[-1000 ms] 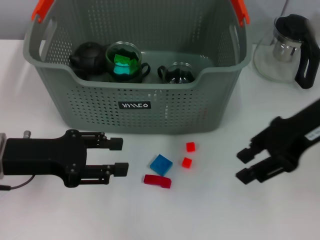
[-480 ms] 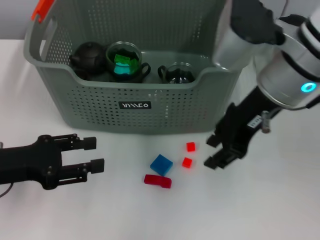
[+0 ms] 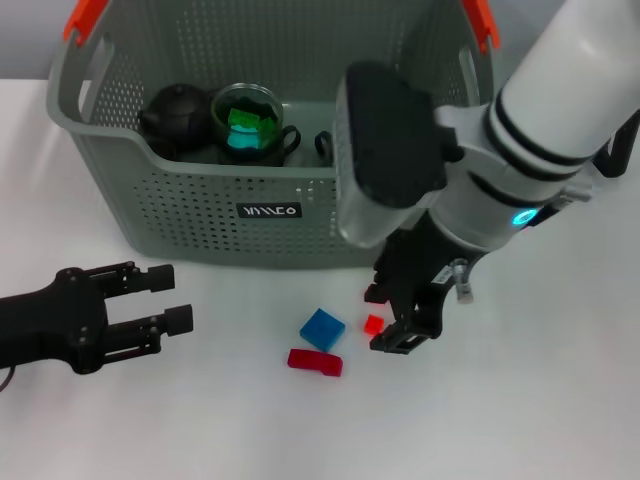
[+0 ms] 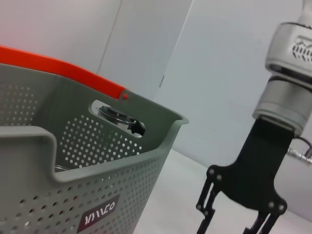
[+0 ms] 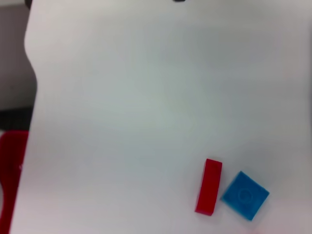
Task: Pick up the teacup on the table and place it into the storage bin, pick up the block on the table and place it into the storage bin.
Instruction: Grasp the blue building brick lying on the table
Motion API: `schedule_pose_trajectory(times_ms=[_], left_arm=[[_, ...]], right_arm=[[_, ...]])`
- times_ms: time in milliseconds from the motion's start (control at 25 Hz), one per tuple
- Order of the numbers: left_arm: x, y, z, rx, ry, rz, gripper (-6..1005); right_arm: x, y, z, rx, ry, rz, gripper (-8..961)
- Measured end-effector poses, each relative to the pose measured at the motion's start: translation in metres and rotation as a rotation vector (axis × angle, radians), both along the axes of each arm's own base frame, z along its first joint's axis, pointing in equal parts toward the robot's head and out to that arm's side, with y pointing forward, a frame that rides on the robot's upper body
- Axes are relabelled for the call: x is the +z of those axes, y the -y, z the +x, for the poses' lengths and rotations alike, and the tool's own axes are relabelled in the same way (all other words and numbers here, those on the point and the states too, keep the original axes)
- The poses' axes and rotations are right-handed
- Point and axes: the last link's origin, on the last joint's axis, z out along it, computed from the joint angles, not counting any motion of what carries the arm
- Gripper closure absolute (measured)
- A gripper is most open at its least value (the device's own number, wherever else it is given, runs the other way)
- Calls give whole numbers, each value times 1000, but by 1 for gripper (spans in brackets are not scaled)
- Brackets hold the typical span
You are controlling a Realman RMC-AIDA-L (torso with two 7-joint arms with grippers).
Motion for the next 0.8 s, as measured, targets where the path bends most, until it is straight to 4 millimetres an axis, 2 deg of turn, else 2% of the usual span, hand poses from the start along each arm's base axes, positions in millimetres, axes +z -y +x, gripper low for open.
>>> schedule_pose_trajectory(times_ms=[360,560,800], left_arm=[[2,9,-11,54,15,44,341],[3,10,-12,63,19,54,341],[4,10,-12,64,19,58,341]], right_arm=[[-28,2,3,65,-5,23,424],[-45,3,6,58,-37,31,424],[-56,-1,12,17,-87,66,424]])
